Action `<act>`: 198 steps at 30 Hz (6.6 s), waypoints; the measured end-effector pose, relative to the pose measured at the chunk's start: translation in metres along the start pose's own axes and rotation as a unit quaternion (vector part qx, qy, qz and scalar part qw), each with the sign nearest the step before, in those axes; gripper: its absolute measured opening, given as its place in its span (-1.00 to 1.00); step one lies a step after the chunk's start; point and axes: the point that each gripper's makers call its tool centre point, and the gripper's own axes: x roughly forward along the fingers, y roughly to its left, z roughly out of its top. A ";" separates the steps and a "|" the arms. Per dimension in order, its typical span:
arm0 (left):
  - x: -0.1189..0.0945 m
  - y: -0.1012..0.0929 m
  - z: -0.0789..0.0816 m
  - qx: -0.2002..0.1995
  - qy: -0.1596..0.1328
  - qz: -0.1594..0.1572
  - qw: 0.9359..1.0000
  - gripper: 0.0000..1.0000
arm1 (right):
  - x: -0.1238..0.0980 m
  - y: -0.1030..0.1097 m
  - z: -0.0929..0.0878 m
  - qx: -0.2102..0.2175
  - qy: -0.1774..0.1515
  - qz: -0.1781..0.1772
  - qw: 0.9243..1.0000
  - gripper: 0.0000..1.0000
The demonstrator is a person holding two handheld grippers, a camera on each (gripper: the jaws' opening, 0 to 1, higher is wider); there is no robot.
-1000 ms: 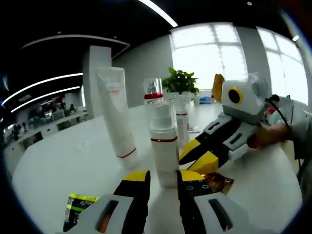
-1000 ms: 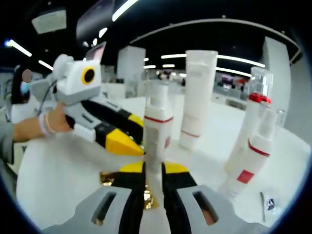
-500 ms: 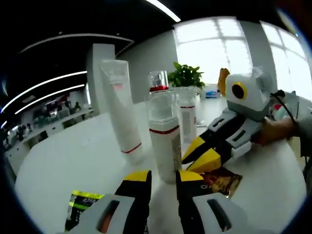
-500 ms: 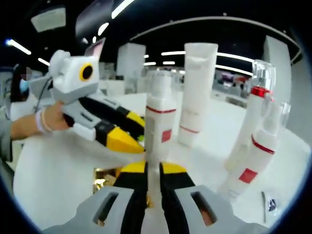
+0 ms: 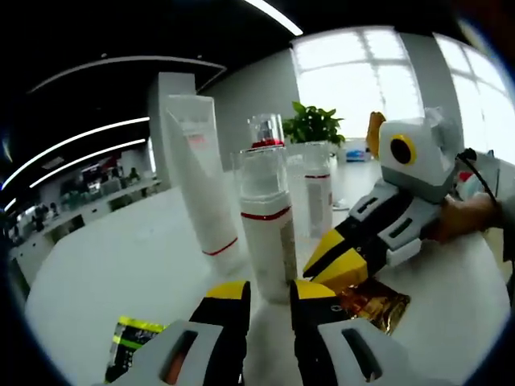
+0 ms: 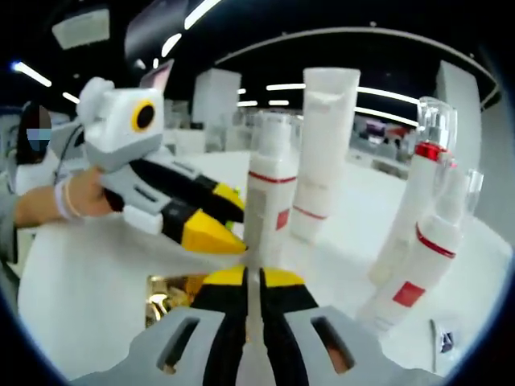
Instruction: Arrange the skincare products in the storage area until every visible bottle or jar stands upright without overlapping.
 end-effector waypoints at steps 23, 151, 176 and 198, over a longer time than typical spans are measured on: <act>-0.047 0.035 0.042 0.026 -0.074 0.050 0.996 -0.40 | -0.022 0.018 0.027 -0.029 -0.049 0.018 0.998 -0.92; -0.106 0.096 -0.070 -0.026 0.211 0.062 0.975 -1.00 | 0.064 0.061 0.024 -0.151 0.106 0.020 0.983 -1.00; -0.110 0.090 -0.074 -0.085 0.227 0.018 0.970 -1.00 | 0.061 0.076 0.018 -0.084 0.137 0.057 0.985 -1.00; -0.100 0.106 -0.069 -0.045 0.173 0.081 0.980 -1.00 | 0.080 0.055 0.026 -0.126 0.064 0.006 0.990 -1.00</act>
